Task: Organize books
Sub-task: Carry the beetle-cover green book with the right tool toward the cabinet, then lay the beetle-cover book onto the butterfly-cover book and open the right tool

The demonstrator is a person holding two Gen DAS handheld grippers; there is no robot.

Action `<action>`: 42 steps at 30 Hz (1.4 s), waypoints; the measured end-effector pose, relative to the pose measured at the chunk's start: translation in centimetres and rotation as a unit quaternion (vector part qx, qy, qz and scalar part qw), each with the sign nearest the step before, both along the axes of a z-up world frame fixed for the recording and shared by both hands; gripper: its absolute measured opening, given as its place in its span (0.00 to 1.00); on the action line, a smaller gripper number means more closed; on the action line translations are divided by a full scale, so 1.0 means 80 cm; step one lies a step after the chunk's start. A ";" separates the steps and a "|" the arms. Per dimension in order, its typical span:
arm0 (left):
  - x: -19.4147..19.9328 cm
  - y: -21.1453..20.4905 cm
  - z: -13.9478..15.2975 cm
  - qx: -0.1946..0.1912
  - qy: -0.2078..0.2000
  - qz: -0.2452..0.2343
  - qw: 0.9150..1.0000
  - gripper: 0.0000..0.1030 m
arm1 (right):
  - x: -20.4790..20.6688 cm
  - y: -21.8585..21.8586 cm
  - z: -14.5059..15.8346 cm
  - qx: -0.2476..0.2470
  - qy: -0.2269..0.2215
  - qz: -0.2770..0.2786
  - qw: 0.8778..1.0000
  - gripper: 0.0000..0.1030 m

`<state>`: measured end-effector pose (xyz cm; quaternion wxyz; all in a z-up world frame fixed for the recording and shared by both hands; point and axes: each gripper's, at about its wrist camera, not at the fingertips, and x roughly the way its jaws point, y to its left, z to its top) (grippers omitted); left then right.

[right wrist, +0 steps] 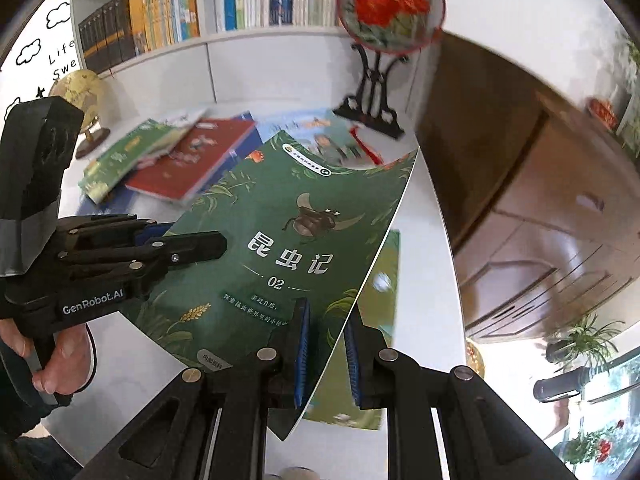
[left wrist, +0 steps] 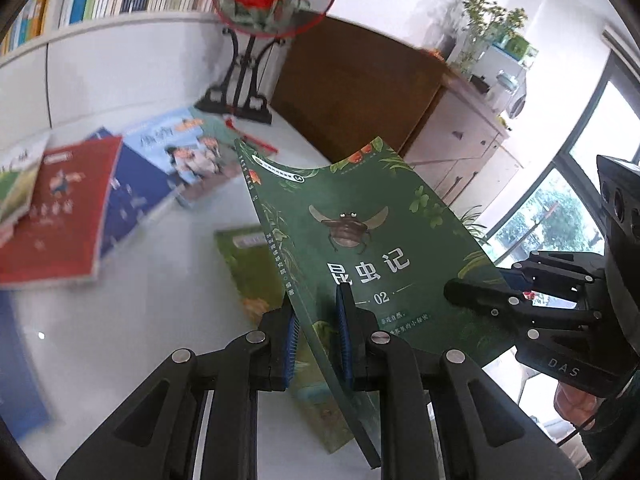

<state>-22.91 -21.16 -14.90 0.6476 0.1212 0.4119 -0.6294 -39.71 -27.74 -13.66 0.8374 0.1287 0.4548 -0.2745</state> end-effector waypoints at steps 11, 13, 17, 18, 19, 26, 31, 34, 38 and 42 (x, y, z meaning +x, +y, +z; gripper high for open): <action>-0.021 0.001 -0.045 0.035 0.003 0.044 0.998 0.14 | -0.013 -0.023 -0.052 0.026 0.001 0.044 0.999 0.15; -0.023 0.000 -0.048 0.038 0.002 0.048 0.998 0.14 | -0.013 -0.026 -0.057 0.029 -0.002 0.045 0.999 0.16; -0.029 0.002 -0.057 0.054 0.001 0.040 0.998 0.15 | -0.018 -0.037 -0.071 0.048 -0.003 0.039 0.998 0.16; -0.031 0.001 -0.060 0.060 0.002 0.036 0.998 0.15 | -0.018 -0.039 -0.075 0.052 -0.001 0.038 0.998 0.16; -0.032 0.001 -0.062 0.063 0.002 0.034 0.997 0.15 | -0.020 -0.042 -0.079 0.058 0.000 0.037 0.998 0.16; -0.030 0.002 -0.066 0.082 0.002 0.029 0.996 0.22 | -0.029 -0.046 -0.087 0.072 -0.015 0.026 0.997 0.19; -0.026 0.005 -0.065 0.087 -0.002 0.031 0.996 0.22 | -0.033 -0.050 -0.090 0.081 -0.023 0.024 0.996 0.20; -0.021 0.007 -0.064 0.094 -0.007 0.044 0.995 0.22 | -0.033 -0.049 -0.091 0.084 -0.023 0.025 0.996 0.21; -0.012 0.015 -0.058 0.090 -0.016 0.057 0.994 0.21 | -0.033 -0.050 -0.095 0.089 -0.023 0.020 0.996 0.24; -0.011 0.018 -0.055 0.092 -0.027 0.058 0.994 0.21 | -0.034 -0.054 -0.097 0.090 -0.017 0.019 0.996 0.29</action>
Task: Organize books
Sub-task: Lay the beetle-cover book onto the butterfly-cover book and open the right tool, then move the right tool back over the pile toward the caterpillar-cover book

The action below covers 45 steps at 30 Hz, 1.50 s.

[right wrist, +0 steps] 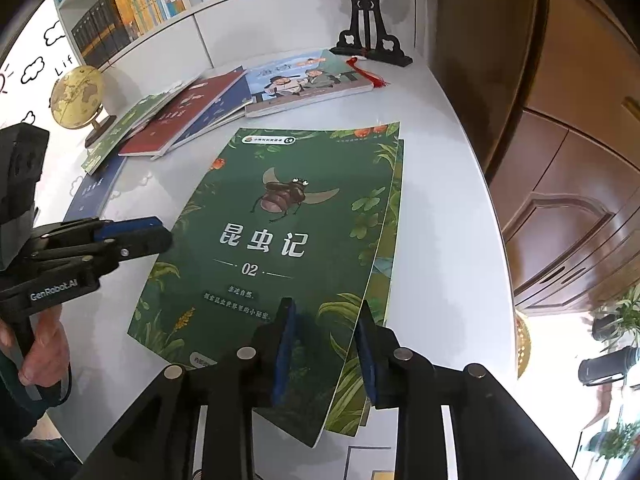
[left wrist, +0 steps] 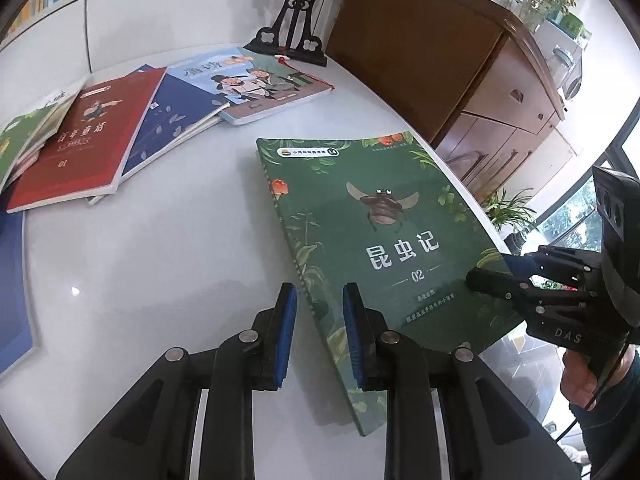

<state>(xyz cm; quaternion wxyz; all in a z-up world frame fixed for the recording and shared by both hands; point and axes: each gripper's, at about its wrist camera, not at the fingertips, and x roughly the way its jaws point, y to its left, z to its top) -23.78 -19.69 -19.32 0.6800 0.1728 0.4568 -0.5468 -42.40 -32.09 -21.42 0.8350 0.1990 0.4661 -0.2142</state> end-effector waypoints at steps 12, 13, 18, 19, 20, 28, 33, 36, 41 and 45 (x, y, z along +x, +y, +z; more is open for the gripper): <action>-0.022 -0.002 -0.010 0.032 -0.007 -0.025 0.999 0.23 | -0.009 -0.022 -0.014 0.045 0.007 -0.024 0.999 0.35; -0.025 -0.003 -0.010 0.035 -0.014 -0.025 0.999 0.23 | -0.009 -0.023 -0.014 0.045 0.008 -0.024 0.999 0.36; -0.037 -0.015 -0.007 0.059 -0.032 -0.019 0.998 0.25 | -0.006 -0.019 -0.015 0.043 0.012 -0.021 0.999 0.38; -0.040 -0.018 -0.006 0.063 -0.036 -0.019 0.997 0.26 | -0.005 -0.018 -0.014 0.039 0.016 -0.022 0.999 0.38; -0.043 -0.020 -0.006 0.066 -0.042 -0.019 0.997 0.26 | -0.004 -0.017 -0.014 0.039 0.017 -0.022 0.999 0.40; -0.047 -0.019 -0.008 0.066 -0.042 -0.013 0.997 0.28 | -0.003 -0.010 -0.014 0.034 0.023 -0.022 0.999 0.43; -0.060 -0.016 -0.008 0.065 -0.057 -0.010 0.996 0.29 | 0.000 -0.012 -0.013 0.031 0.030 -0.020 0.999 0.46; -0.056 -0.014 -0.010 0.059 -0.047 -0.017 0.997 0.29 | 0.000 -0.013 -0.012 0.032 0.036 -0.018 0.999 0.46; -0.016 0.008 -0.004 0.042 -0.002 -0.006 0.999 0.29 | -0.007 -0.021 0.006 0.002 0.051 -0.049 0.998 0.46; 0.026 0.032 0.016 0.011 0.001 0.015 1.000 0.32 | 0.003 -0.016 0.038 -0.004 0.020 -0.069 0.997 0.46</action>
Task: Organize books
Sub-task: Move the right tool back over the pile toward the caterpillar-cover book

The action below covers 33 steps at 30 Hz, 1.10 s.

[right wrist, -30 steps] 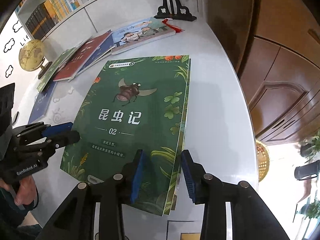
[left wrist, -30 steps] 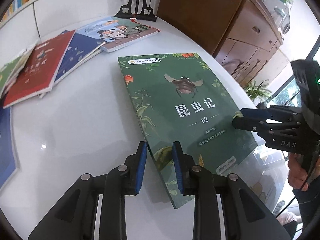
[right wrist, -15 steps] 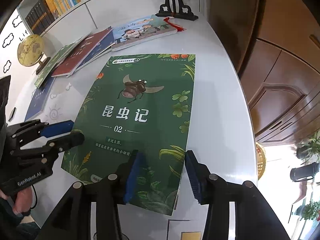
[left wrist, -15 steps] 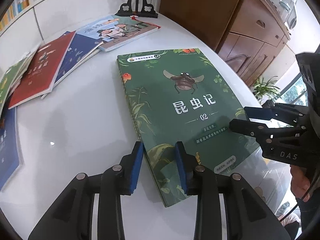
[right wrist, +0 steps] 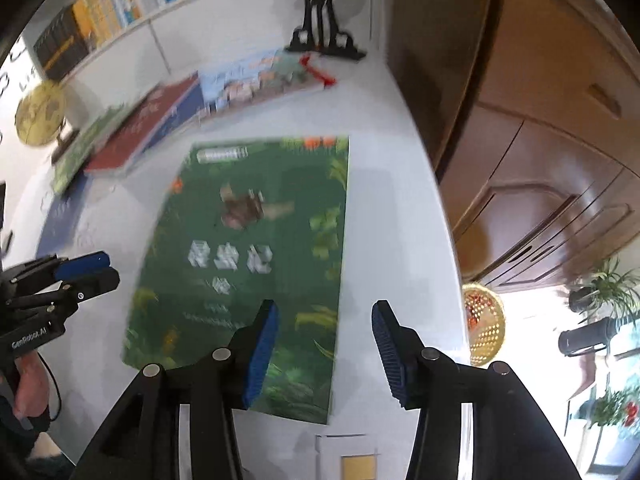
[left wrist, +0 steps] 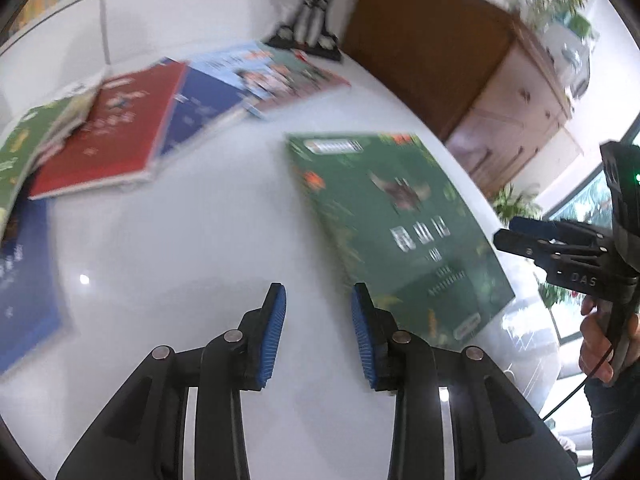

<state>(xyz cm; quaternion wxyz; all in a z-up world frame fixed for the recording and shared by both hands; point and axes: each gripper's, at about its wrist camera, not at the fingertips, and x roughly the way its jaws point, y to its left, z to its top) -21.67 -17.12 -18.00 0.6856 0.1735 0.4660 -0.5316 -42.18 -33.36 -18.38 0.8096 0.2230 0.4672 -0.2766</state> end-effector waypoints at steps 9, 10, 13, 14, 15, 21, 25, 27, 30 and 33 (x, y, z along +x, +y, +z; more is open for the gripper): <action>0.118 0.065 0.075 -0.018 -0.051 0.041 0.998 0.32 | 0.147 0.086 0.108 -0.042 -0.111 0.072 0.990 0.46; 0.132 0.073 0.086 -0.021 -0.062 0.044 0.997 0.32 | 0.166 0.098 0.124 -0.048 -0.127 0.083 0.987 0.46; 0.188 0.102 0.122 -0.023 -0.100 0.059 0.993 0.38 | 0.223 0.130 0.168 -0.065 -0.172 0.112 0.977 0.48; 0.207 0.113 0.133 -0.025 -0.110 0.069 0.991 0.46 | 0.245 0.141 0.183 -0.066 -0.191 0.123 0.972 0.51; 0.233 0.128 0.147 -0.029 -0.121 0.082 0.989 0.57 | 0.260 0.151 0.192 -0.067 -0.206 0.133 0.967 0.51; 0.344 0.193 0.192 -0.043 -0.142 0.121 0.982 0.74 | 0.368 0.203 0.222 -0.062 -0.230 0.147 0.960 0.51; 0.402 0.208 0.201 -0.048 -0.131 0.125 0.982 0.73 | 0.430 0.224 0.224 -0.059 -0.217 0.122 0.967 0.51; 0.424 0.207 0.201 -0.051 -0.149 0.127 0.979 0.73 | 0.461 0.234 0.222 -0.082 -0.188 0.088 0.975 0.51; 0.451 0.194 0.189 -0.048 -0.150 0.106 0.982 0.73 | 0.499 0.242 0.209 -0.098 -0.148 0.045 0.983 0.51; 0.469 0.181 0.169 -0.043 -0.135 0.094 0.985 0.73 | 0.530 0.241 0.186 -0.090 -0.114 0.025 0.989 0.51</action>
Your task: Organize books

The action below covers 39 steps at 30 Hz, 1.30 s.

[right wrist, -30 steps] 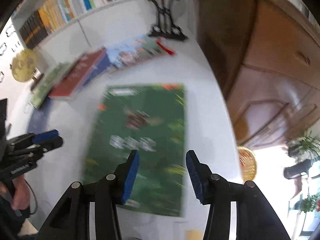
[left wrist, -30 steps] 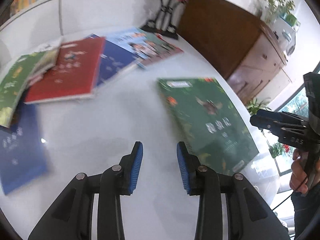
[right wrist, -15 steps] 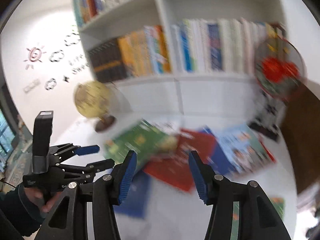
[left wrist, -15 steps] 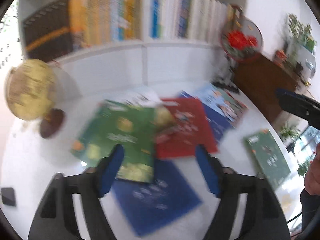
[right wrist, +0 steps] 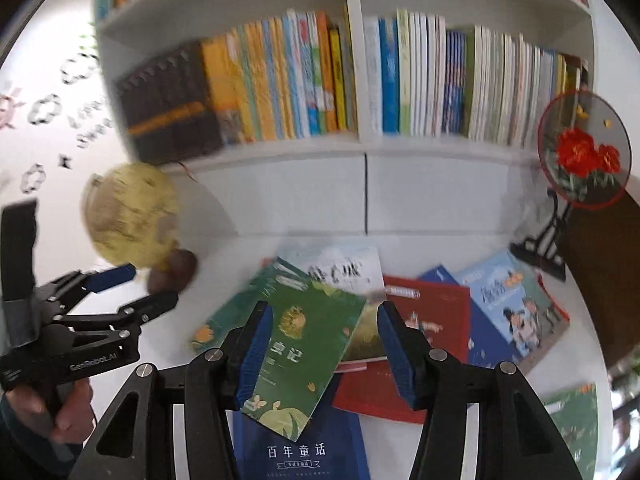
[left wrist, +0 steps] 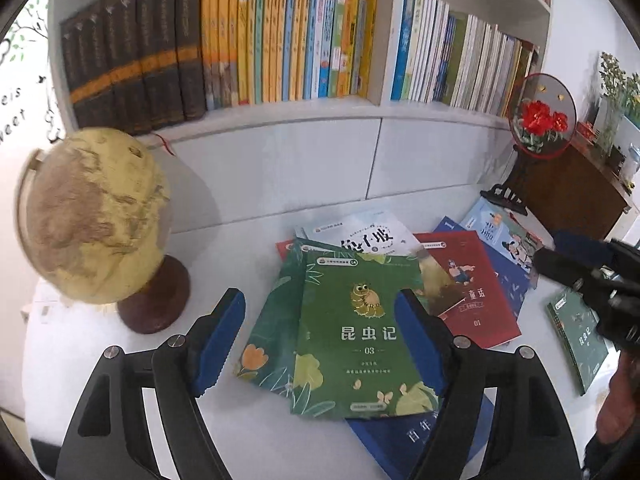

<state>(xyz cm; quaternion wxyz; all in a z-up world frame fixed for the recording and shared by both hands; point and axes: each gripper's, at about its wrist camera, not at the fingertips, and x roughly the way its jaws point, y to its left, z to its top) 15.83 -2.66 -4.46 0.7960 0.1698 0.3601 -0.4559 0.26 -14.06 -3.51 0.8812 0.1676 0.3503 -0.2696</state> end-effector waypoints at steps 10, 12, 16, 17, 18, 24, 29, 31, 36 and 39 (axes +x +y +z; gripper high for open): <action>0.018 -0.044 -0.093 0.057 0.082 -0.033 0.994 0.73 | 0.037 -0.015 -0.055 0.032 0.051 -0.030 0.998 0.51; 0.020 -0.051 -0.111 0.069 0.106 -0.031 0.991 0.73 | 0.041 -0.018 -0.066 0.039 0.064 -0.034 0.997 0.51; 0.015 -0.059 -0.148 0.096 0.144 -0.030 0.984 0.74 | 0.046 -0.021 -0.086 0.051 0.084 -0.031 0.995 0.51; 0.012 -0.061 -0.156 0.107 0.152 -0.029 0.982 0.73 | 0.046 -0.022 -0.090 0.051 0.086 -0.031 0.994 0.51; 0.011 -0.061 -0.160 0.111 0.157 -0.028 0.981 0.73 | 0.046 -0.022 -0.093 0.053 0.087 -0.030 0.994 0.51; 0.001 -0.054 -0.180 0.130 0.155 0.000 0.979 0.75 | 0.044 -0.025 -0.108 0.065 0.094 -0.028 0.993 0.51; -0.005 -0.048 -0.197 0.150 0.160 0.013 0.976 1.00 | 0.040 -0.026 -0.121 0.075 0.096 -0.024 0.992 0.51; 0.004 -0.045 -0.203 0.157 0.183 0.027 0.970 1.00 | 0.037 -0.026 -0.122 0.077 0.092 -0.024 0.992 0.51; 0.013 -0.042 -0.209 0.159 0.200 0.024 0.967 1.00 | 0.036 -0.027 -0.127 0.080 0.093 -0.023 0.992 0.51; 0.009 -0.040 -0.210 0.153 0.193 0.019 0.969 0.99 | 0.035 -0.026 -0.129 0.077 0.091 -0.023 0.993 0.51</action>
